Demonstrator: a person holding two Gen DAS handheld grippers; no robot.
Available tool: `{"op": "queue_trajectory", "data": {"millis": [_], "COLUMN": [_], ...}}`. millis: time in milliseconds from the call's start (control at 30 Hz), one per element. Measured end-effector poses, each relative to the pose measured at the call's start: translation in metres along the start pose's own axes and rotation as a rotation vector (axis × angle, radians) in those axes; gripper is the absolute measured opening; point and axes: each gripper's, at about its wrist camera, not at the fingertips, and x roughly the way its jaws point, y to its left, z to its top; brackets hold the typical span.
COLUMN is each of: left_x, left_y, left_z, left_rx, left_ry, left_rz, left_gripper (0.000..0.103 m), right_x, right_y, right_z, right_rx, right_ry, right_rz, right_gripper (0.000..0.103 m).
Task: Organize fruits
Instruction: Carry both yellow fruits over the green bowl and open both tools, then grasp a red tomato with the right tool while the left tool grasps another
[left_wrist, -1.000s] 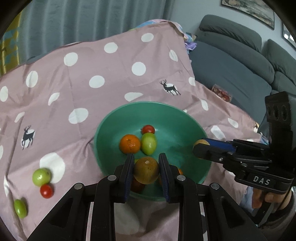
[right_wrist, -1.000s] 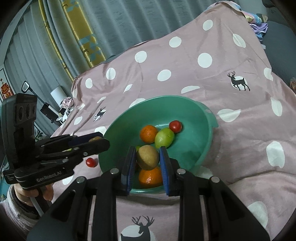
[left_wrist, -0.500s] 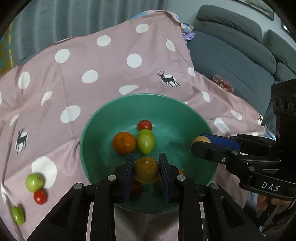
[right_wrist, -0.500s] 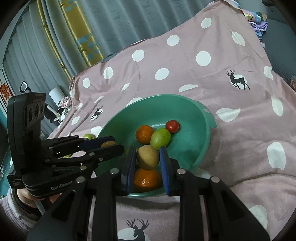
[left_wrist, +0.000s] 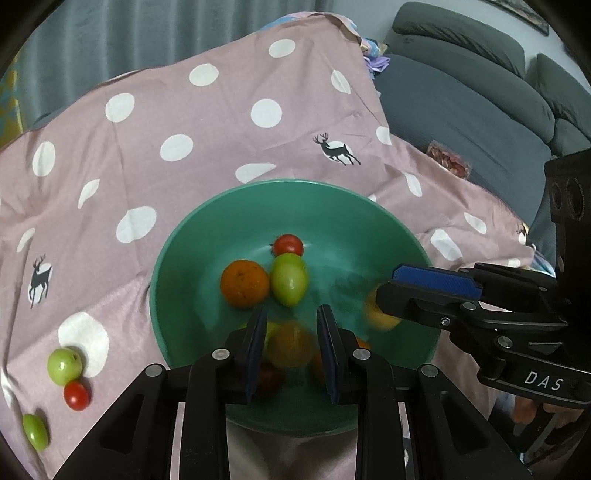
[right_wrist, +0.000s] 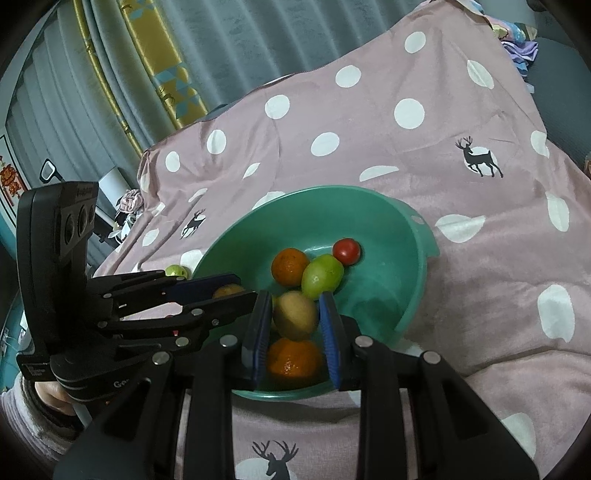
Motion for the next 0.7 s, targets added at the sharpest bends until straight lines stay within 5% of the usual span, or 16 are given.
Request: {"op": "queue_trajectory", "data": {"millis": [167, 267, 300, 433, 700], "left_x": [-0.007, -0.019, -0.025, -0.052, -0.120], "left_y": [0.007, 0.016, 0.022, 0.048, 0.116], "left_z": [0.000, -0.001, -0.003, -0.015, -0.069], "left_rx": [-0.032, -0.058, -0.075, -0.163, -0.371], "left_ry": [-0.019, -0.040, -0.054, -0.091, -0.160], "left_rz": [-0.010, 0.000, 0.011, 0.013, 0.178], "left_gripper": [0.033, 0.067, 0.071, 0.072, 0.081], "right_x": [-0.002, -0.008, -0.010, -0.017, -0.030], "right_y": [-0.005, -0.007, -0.008, -0.010, 0.014], "right_z": [-0.002, -0.002, -0.002, -0.003, -0.005], "right_rx": [0.039, 0.044, 0.044, 0.063, 0.005], "right_ry": [-0.004, -0.018, -0.023, -0.039, -0.044], "right_rz": [0.006, 0.007, 0.006, 0.023, 0.071], "right_gripper": [0.032, 0.037, 0.038, 0.042, 0.049]}}
